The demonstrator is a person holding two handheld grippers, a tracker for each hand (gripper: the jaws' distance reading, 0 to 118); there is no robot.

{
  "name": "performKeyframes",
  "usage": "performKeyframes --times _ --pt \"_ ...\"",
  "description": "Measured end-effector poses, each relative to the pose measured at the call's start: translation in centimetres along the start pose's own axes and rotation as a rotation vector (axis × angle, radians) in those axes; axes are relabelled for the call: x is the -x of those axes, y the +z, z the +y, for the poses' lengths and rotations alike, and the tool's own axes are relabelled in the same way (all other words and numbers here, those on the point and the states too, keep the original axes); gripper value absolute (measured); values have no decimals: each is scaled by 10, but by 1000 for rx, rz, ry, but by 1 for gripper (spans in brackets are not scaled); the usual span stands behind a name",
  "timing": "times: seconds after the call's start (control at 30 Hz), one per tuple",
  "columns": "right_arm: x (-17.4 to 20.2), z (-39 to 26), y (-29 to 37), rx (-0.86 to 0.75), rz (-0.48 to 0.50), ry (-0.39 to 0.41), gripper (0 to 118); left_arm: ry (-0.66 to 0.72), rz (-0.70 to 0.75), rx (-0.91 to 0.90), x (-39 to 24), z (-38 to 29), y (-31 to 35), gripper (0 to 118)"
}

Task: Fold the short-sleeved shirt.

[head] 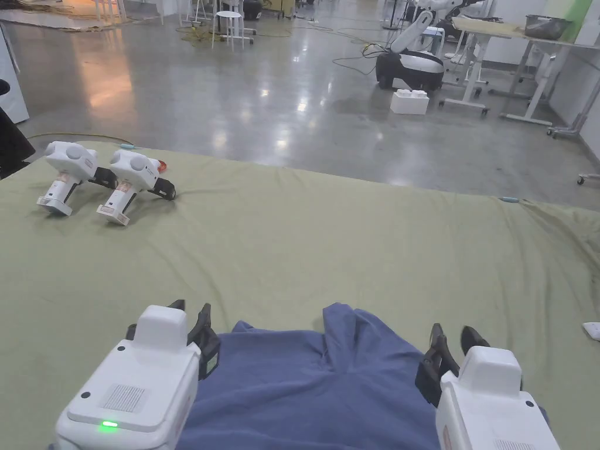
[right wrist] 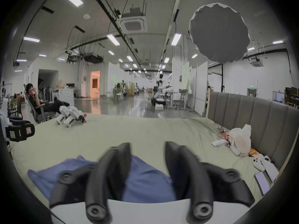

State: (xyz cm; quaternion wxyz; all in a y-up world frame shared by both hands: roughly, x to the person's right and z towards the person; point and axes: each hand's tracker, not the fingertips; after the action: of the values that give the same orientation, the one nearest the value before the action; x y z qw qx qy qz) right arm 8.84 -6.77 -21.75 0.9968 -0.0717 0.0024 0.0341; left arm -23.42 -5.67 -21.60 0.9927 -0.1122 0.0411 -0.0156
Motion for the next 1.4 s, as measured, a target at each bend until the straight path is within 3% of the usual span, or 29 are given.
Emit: performKeyframes --times 0.03,0.17,0.37,0.8,0.83,0.97,1.0,1.23,1.37,1.4 --pt "3 2 0 -10 -12 11 4 11 -11 -24 -5 -2 2 1" --pt "6 8 0 -19 14 -22 1 -14 -16 -59 -16 3 6 0" --pt "6 6 -1 -23 15 -8 0 18 -17 -43 2 -4 13 0" --pt "-2 -37 -23 145 48 20 0 295 81 495 160 -87 1 1" --pt "-2 -39 -25 159 51 21 0 339 89 499 166 -87 1 7" --pt "-1 -45 -30 212 58 33 0 419 104 607 173 -89 -6 60" --pt "0 -46 -32 221 59 35 0 428 103 629 173 -92 -9 65" --pt "0 -57 -38 277 58 41 0 449 183 824 168 -115 -31 68" --pt "1 -59 -42 302 62 45 0 397 220 823 154 -113 -34 64" --pt "2 -59 -43 305 63 49 0 377 230 813 149 -109 -33 58"
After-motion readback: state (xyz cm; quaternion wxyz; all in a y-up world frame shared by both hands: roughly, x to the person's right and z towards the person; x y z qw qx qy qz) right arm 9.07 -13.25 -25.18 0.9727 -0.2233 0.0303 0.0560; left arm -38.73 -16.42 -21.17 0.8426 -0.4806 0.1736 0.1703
